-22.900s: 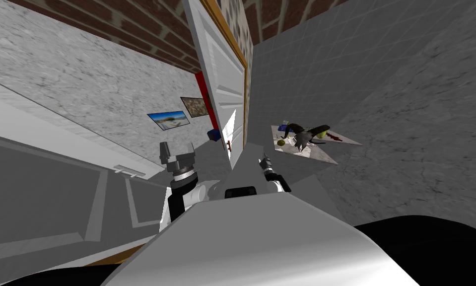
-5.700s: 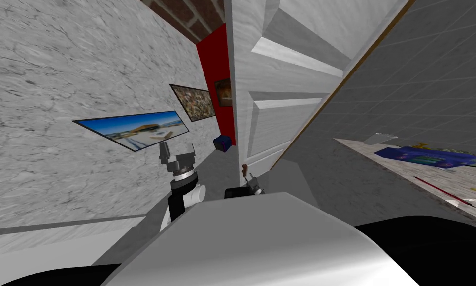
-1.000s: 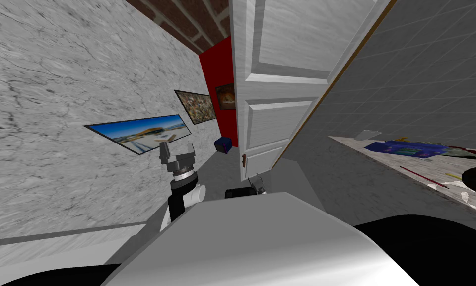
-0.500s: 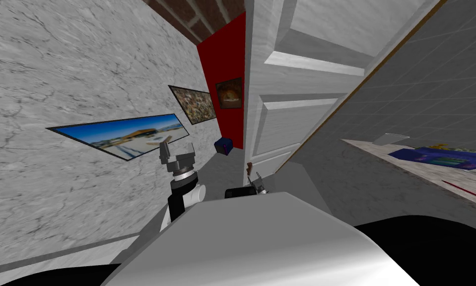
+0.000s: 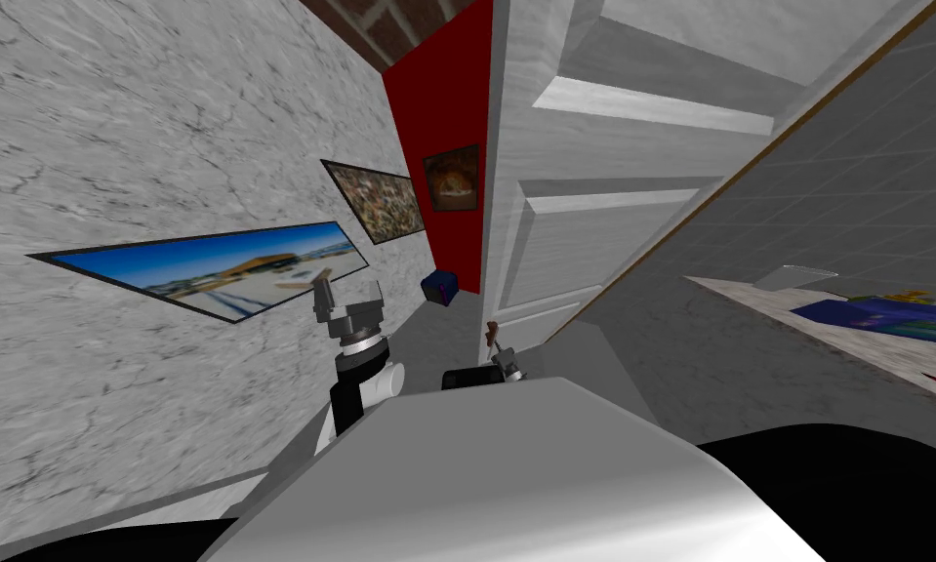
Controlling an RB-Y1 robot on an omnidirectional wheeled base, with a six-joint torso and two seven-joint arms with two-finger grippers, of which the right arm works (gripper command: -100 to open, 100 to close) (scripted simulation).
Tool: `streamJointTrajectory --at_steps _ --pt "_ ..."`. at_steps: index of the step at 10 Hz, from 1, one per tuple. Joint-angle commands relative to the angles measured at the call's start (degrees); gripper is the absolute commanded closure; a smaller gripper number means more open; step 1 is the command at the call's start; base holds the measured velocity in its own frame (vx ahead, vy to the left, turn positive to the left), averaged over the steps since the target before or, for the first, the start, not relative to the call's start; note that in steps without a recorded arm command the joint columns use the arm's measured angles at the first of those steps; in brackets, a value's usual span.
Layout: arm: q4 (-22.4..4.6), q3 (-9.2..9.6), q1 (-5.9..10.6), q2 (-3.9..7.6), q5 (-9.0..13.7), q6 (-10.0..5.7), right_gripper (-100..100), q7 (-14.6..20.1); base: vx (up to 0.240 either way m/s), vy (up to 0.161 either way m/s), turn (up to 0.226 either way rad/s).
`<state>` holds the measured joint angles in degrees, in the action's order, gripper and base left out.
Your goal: Push the door open
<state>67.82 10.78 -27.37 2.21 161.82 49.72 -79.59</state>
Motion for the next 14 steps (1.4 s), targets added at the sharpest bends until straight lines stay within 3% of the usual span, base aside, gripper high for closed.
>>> streamJointTrajectory --at_steps 1,4,5,8,11,14 --pt "-0.01 0.0 -0.02 0.01 0.0 0.01 100 0.0 -0.033 -0.01 0.0" --pt "-0.01 0.0 -0.02 0.01 0.0 0.01 100 0.0 -0.01 -0.002 0.0" --pt "0.52 0.13 -1.18 0.92 1.81 0.26 -100 -0.96 -0.099 0.028 -0.05" --pt "1.47 0.35 -3.21 0.66 5.01 0.69 -100 -2.65 -0.184 0.031 -0.049" --pt "0.86 -0.18 -1.91 1.28 4.12 0.23 -100 -2.24 0.07 0.016 0.006" --pt "0.5 -0.72 -0.85 0.42 3.76 -0.34 -100 -2.18 0.256 0.069 0.008"
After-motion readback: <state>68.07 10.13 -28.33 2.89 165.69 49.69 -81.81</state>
